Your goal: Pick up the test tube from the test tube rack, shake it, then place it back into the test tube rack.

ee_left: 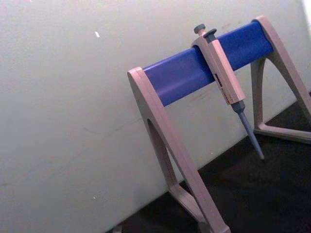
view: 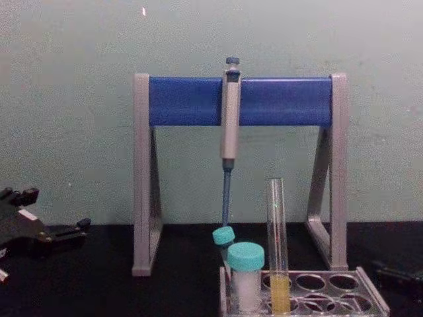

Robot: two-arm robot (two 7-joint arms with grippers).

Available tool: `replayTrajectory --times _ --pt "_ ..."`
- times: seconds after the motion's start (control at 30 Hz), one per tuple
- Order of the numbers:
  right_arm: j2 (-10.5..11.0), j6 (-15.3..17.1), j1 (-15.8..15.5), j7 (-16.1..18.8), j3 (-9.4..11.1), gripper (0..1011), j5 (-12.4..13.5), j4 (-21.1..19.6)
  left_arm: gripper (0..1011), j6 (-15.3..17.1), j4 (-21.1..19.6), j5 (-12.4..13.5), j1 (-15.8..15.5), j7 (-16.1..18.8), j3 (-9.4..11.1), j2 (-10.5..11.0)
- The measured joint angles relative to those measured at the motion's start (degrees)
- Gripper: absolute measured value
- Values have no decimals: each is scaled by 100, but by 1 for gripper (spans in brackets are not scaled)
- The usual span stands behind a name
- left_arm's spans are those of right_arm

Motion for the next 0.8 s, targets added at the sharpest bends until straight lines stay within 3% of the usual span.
replayTrajectory --times 0.8 --pt "10 -3 0 -9 -10 1000 4 -8 1001 0 0 0 0 0 0 0"
